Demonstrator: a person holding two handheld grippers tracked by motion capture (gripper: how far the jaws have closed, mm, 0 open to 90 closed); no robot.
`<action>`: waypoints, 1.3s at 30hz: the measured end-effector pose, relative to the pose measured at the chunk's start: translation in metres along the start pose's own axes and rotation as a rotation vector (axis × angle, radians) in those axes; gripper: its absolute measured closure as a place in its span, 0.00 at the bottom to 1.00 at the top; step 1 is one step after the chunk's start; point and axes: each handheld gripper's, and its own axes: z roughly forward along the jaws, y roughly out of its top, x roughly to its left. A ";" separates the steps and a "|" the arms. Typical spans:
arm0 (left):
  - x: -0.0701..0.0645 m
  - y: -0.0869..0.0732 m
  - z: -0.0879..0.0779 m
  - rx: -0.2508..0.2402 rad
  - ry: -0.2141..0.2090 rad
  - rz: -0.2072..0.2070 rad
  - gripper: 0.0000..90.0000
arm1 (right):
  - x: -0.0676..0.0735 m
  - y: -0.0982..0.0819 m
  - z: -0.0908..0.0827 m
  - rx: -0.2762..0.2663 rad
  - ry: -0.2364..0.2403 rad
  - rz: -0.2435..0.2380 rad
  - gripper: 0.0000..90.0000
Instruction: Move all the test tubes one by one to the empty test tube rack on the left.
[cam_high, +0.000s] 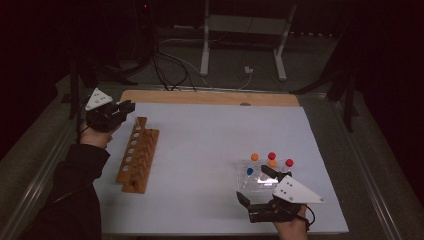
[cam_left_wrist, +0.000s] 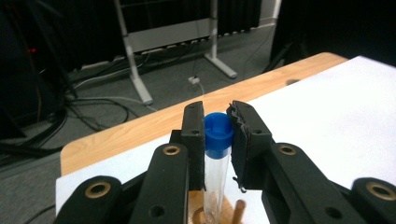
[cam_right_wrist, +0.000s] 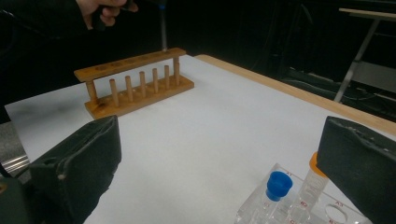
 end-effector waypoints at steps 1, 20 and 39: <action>0.000 -0.003 0.002 0.005 0.003 0.000 0.86 | 0.000 0.000 0.000 0.001 0.000 -0.001 0.00; 0.001 -0.046 0.022 0.062 -0.003 -0.052 0.86 | 0.000 -0.001 0.001 0.017 0.020 0.014 0.00; -0.003 -0.054 0.031 0.109 0.010 -0.026 0.86 | -0.001 -0.001 0.001 0.025 0.032 0.024 0.00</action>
